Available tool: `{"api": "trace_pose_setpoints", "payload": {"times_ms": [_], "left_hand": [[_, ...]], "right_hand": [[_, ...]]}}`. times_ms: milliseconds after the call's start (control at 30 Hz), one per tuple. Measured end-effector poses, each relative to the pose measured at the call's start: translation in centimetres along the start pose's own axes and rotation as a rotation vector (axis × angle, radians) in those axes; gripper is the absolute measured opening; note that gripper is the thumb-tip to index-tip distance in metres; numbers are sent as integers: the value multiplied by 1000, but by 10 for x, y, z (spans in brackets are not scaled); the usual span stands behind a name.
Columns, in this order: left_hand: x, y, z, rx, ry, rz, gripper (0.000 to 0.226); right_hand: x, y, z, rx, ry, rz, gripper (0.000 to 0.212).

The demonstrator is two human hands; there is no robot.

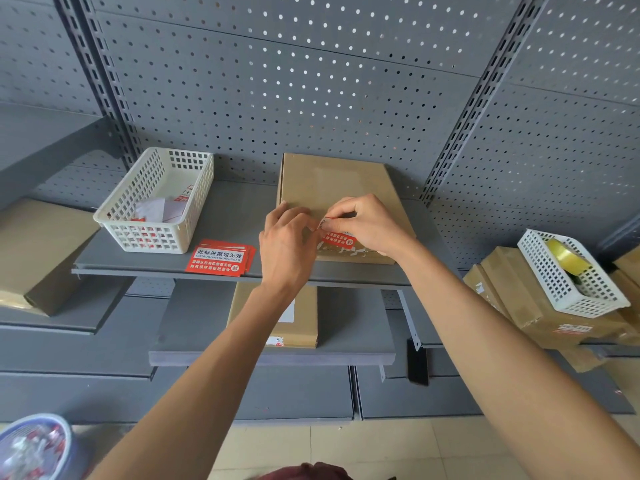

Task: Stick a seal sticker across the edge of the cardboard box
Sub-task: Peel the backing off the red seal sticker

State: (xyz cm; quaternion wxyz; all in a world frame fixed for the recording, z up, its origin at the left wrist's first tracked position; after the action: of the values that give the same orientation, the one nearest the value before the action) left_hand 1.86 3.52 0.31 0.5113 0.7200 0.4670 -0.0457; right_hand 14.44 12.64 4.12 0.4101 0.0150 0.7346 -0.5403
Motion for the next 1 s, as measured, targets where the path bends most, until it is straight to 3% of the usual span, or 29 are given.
{"api": "trace_pose_setpoints", "payload": {"times_ms": [133,267,533,733,1000], "left_hand": [[0,-1,-2,-9,-31,3,19],[-2,2,-3,0,-51,4,14],[-7,8,-4,16,-74,-31,14],[-7,12,-7,-11,-110,-50,22],[-8,12,-8,-26,-90,0,14]], "right_hand": [[-6,-6,5,-18,-54,36,10],[-19,1,8,14,-40,173,32],[-20,0,10,-63,47,330,6],[-21,1,8,-37,60,318,8],[-22,3,11,-26,76,292,4]]}}
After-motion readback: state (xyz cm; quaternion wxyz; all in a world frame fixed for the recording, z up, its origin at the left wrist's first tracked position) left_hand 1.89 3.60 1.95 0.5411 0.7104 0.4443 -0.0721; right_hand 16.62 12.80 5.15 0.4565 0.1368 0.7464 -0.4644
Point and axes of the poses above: each hand's wrist, its own z-axis away from the middle knuckle, its own x-axis out of the palm, y = z × x, the point moved 6 cm from there along -z, towards the middle knuckle, and after that the axes turned 2 degrees about z, right-handed, at the moved point
